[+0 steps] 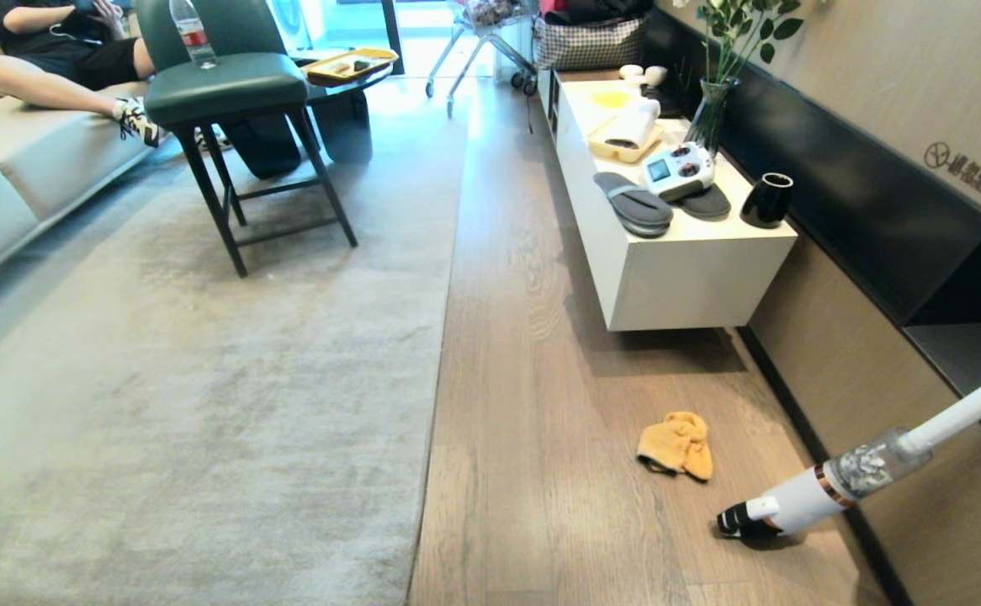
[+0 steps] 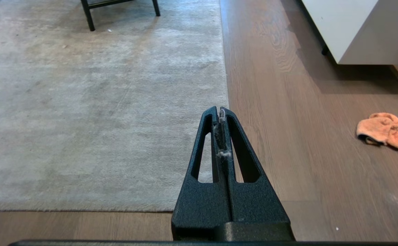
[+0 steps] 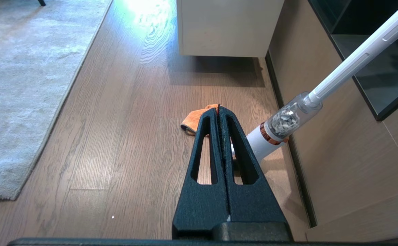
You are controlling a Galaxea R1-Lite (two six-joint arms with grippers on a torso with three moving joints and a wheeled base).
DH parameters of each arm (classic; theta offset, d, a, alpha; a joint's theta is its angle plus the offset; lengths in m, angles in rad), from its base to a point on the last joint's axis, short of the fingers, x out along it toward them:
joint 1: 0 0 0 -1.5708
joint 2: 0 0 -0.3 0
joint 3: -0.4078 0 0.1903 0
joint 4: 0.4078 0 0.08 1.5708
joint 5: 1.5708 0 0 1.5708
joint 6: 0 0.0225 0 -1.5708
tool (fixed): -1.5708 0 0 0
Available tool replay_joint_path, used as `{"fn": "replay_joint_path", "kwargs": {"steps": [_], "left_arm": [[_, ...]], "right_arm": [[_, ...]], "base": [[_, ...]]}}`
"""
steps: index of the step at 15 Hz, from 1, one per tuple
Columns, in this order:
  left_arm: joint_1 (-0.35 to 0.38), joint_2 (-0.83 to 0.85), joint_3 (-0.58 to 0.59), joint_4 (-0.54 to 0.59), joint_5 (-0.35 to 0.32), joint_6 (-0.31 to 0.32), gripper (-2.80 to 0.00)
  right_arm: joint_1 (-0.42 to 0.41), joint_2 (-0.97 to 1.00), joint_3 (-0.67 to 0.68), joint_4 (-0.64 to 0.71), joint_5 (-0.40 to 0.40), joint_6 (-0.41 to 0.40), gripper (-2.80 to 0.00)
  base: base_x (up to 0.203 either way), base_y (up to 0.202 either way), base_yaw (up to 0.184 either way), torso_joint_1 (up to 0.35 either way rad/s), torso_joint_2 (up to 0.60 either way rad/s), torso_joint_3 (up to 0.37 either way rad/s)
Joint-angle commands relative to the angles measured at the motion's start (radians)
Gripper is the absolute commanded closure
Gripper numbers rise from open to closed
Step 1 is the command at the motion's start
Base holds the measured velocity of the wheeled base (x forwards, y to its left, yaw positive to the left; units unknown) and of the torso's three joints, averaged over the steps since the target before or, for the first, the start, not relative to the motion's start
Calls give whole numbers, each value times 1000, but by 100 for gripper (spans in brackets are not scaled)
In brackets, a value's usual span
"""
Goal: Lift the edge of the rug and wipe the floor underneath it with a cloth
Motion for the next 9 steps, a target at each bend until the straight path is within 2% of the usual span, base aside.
{"fn": "replay_joint_path", "kwargs": {"steps": [1, 9], "left_arm": [[0, 0, 0, 0, 4, -3, 0], [0, 0, 0, 0, 4, -3, 0]], "right_arm": [[0, 1, 0, 0, 0, -1, 0], [0, 1, 0, 0, 1, -1, 0]], "base": [[0, 0, 0, 0, 0, 0], [0, 0, 0, 2, 1, 34]]}}
